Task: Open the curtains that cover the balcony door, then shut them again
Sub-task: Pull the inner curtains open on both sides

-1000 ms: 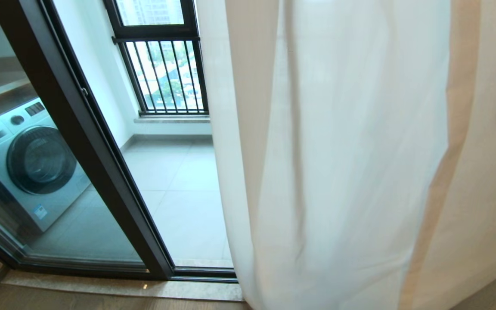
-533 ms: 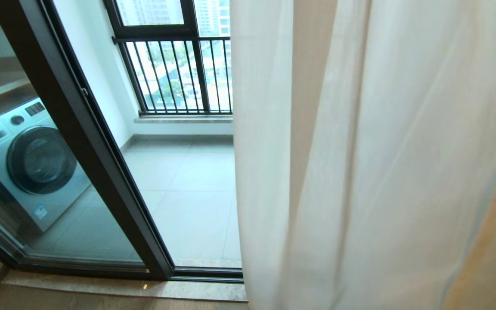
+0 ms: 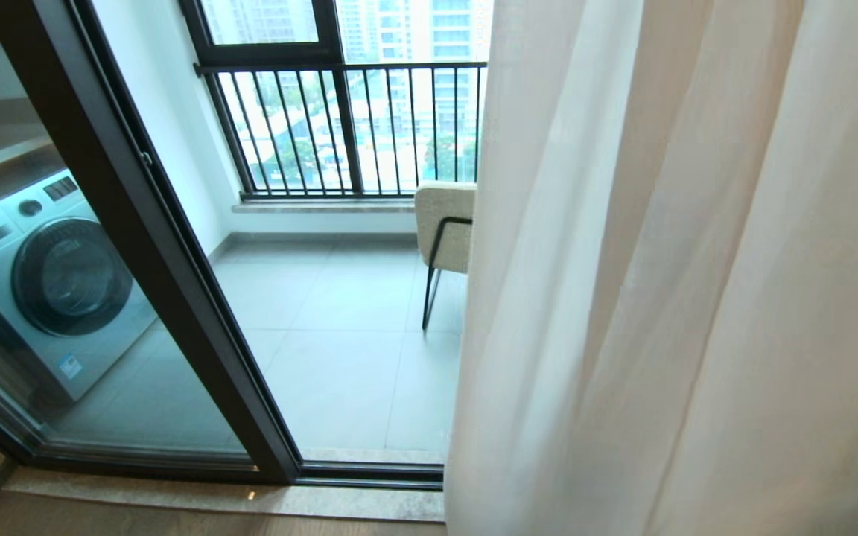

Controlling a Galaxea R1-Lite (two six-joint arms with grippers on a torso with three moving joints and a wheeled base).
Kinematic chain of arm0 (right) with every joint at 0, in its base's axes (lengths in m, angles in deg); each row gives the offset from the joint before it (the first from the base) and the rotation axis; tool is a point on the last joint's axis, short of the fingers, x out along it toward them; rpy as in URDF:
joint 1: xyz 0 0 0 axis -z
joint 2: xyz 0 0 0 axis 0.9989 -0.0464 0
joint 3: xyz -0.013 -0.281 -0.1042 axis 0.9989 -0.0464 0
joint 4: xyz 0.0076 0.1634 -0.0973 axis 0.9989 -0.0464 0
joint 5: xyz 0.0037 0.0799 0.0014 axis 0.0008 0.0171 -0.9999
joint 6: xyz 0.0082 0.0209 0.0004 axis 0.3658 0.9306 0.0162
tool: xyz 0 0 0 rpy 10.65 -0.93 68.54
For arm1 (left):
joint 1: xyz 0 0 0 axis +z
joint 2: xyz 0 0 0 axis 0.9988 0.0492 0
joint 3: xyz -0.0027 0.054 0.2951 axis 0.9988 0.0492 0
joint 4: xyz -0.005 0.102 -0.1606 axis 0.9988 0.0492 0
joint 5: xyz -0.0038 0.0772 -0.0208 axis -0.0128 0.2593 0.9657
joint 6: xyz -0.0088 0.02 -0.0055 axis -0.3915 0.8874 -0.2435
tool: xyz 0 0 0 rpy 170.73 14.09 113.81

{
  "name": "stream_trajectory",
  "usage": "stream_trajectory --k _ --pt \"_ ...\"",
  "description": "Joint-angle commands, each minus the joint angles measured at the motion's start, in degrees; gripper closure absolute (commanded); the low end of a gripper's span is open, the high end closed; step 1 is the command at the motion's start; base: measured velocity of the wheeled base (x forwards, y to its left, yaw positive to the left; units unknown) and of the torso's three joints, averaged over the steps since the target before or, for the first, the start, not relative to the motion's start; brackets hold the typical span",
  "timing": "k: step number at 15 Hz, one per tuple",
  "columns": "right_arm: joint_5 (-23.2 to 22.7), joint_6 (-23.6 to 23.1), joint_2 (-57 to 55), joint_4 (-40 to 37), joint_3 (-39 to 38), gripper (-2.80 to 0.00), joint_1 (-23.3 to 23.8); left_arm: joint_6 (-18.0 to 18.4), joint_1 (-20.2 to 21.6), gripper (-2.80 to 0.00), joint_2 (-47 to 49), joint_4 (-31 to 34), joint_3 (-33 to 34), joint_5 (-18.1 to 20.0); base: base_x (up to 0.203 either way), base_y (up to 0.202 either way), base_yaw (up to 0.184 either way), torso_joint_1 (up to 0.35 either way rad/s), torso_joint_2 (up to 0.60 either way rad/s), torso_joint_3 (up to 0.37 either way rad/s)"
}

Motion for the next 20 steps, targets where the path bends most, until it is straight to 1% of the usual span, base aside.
stream_trajectory --k 1,6,13,15,20 --pt "0.00 0.85 -3.97 0.40 2.21 0.00 2.95 -0.02 -0.06 0.00 -0.02 0.00 0.01 0.03 0.000 0.000 0.000 0.000 0.00 0.000" --pt "0.00 2.68 -8.75 0.31 7.96 0.00 6.69 -0.02 0.02 0.00 -0.02 0.00 0.01 0.07 0.000 0.000 0.000 0.000 0.00 0.000" --pt "-0.55 3.57 -15.89 -0.61 17.04 0.00 13.14 -0.02 0.02 0.00 -0.02 0.00 0.01 0.08 0.000 0.000 0.000 0.000 0.00 0.000" --pt "-1.64 3.62 -17.09 -0.75 18.50 0.00 14.69 -0.02 0.02 0.00 -0.02 0.00 0.01 0.03 0.000 0.000 0.000 0.000 0.00 0.000" --pt "-1.67 3.63 -19.05 -0.05 19.00 0.00 17.15 -0.02 0.02 0.00 -0.02 0.00 0.01 0.03 0.000 0.000 0.000 0.000 0.00 0.000"
